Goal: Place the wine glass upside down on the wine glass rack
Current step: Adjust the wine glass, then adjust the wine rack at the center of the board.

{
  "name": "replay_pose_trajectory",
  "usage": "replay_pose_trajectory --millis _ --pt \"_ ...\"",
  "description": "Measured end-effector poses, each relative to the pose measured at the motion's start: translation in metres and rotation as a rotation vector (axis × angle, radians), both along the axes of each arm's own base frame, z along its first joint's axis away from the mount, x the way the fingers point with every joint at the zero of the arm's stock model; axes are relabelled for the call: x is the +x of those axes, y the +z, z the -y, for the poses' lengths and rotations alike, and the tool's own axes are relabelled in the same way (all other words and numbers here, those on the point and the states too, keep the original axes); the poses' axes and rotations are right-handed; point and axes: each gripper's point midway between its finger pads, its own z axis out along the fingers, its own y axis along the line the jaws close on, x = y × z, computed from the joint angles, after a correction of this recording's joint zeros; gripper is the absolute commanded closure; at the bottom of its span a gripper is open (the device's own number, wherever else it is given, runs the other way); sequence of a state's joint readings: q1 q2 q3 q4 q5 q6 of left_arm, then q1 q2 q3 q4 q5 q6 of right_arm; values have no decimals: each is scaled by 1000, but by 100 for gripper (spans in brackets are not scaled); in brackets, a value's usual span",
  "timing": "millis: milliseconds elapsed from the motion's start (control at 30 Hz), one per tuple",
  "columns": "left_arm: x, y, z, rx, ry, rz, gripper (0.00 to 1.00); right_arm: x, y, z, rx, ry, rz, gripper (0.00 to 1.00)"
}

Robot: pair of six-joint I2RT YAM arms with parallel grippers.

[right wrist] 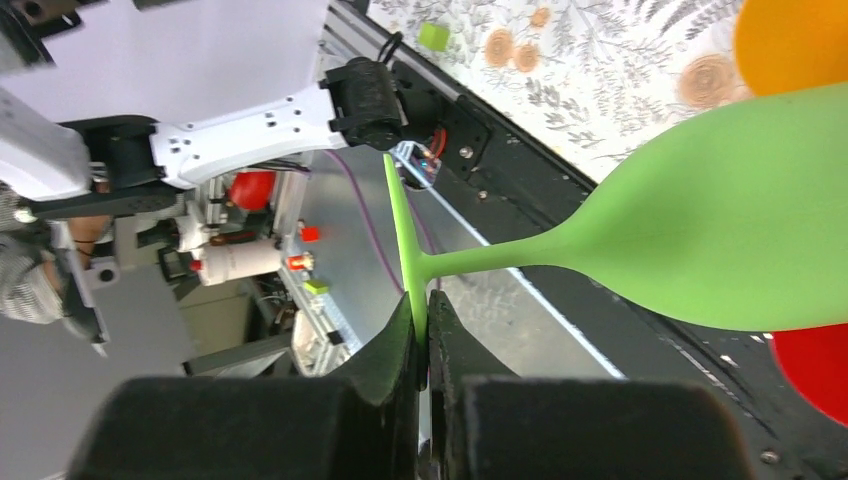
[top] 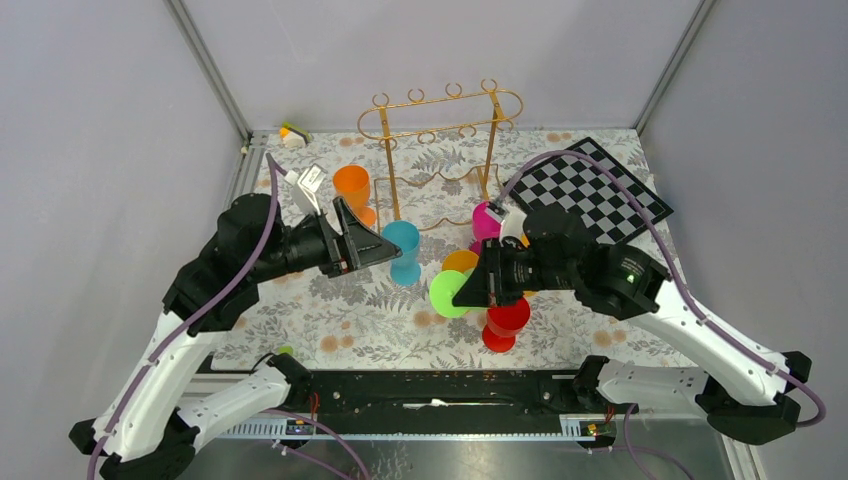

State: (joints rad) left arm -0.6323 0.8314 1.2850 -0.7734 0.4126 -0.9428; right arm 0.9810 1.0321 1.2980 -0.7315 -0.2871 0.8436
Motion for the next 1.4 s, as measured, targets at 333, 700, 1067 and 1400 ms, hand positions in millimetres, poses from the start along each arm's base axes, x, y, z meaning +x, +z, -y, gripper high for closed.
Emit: replay_pose_trajectory --millis 333,700,1067,1400 --pt "36 -7 -7 104 70 4 25 6 12 33 7 -24 132 100" --pt "126 -19 -27 40 190 -78 37 21 14 41 23 -69 107 100" --pt "232 -21 -63 -193 287 -179 56 30 16 43 35 -99 72 100" --pt "288 -35 -63 -250 295 -236 66 26 38 49 62 -107 91 100"
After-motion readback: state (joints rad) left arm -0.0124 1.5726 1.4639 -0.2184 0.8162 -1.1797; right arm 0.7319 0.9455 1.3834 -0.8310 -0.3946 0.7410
